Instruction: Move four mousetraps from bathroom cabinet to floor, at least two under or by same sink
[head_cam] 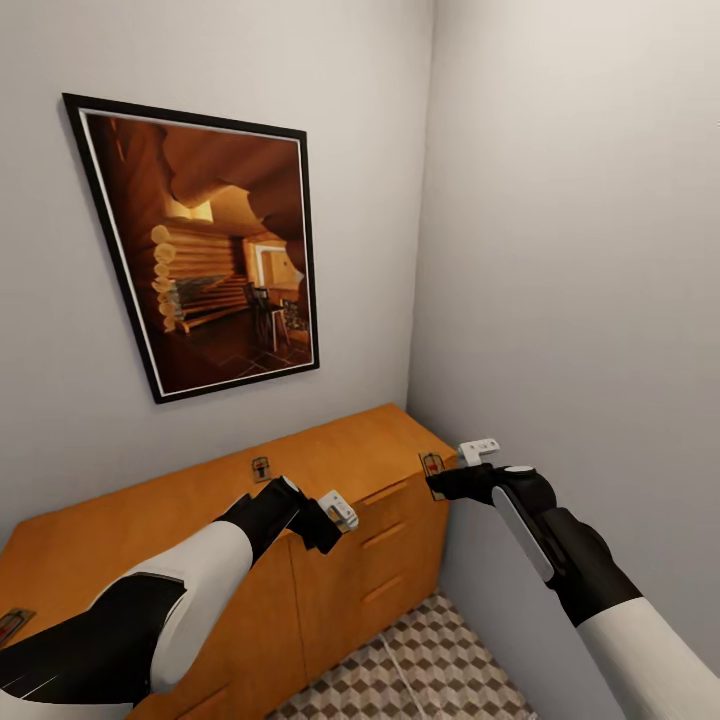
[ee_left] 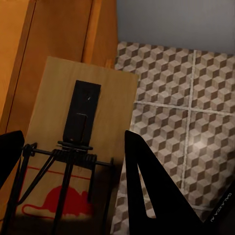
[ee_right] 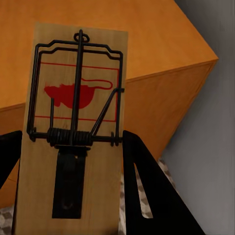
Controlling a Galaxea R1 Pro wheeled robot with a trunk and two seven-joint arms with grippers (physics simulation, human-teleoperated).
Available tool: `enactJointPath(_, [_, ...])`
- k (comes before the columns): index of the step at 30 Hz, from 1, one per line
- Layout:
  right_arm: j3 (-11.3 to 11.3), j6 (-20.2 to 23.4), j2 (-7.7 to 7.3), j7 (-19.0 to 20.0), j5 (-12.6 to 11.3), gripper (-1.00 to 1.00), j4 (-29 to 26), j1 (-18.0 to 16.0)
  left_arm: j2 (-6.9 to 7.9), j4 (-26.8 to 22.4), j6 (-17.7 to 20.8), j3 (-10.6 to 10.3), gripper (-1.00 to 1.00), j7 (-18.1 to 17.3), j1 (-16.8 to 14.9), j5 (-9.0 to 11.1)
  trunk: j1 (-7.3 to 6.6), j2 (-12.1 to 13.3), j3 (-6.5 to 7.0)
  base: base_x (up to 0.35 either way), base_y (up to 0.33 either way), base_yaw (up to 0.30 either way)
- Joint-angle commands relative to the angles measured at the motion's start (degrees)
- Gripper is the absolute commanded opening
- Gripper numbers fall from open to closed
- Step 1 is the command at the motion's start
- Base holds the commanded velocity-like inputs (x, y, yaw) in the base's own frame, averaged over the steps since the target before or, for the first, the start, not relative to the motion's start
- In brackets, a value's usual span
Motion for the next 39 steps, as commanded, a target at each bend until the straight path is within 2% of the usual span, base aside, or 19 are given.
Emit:
enactJointPath(1, [0.07,0.21,-0.04,0.16,-0.02,-1.00,-0.04,-0.03,0.00,-0.14,0.27,-0.23,-1.00,-0.42,0.01,-0.15,0.02,-0.04,-0.03,-0.006,-0.013,0.000])
enactJointPath(8, [0.07,0.21,-0.05,0.16,-0.02,-1.00,-0.04,-0.03,0.00,-0.14,0.27,-0.21,-1.00,-0.42,0.01,-0.15,0.02,-0.04,-0.03,-0.079,-0.055,0.000])
enactJointPath(19, [0.07,0.21,-0.05,0.16,-0.02,-1.00,-0.04,-0.03,0.00,-0.14,0.24,-0.20,-1.00,-0.37,0.01,-0.15,0.02,-0.04,-0.03,-0.264,-0.142,0.000])
enactJointPath(39, [0.11,0.28,0.01,0.16,-0.02,-1.00,0.00,-0.03,0.00,-0.14,0.26,-0.16,-1.00,-0.42,-0.02,-0.08,0.02,-0.04,-0.03,-0.154,-0.006,0.000])
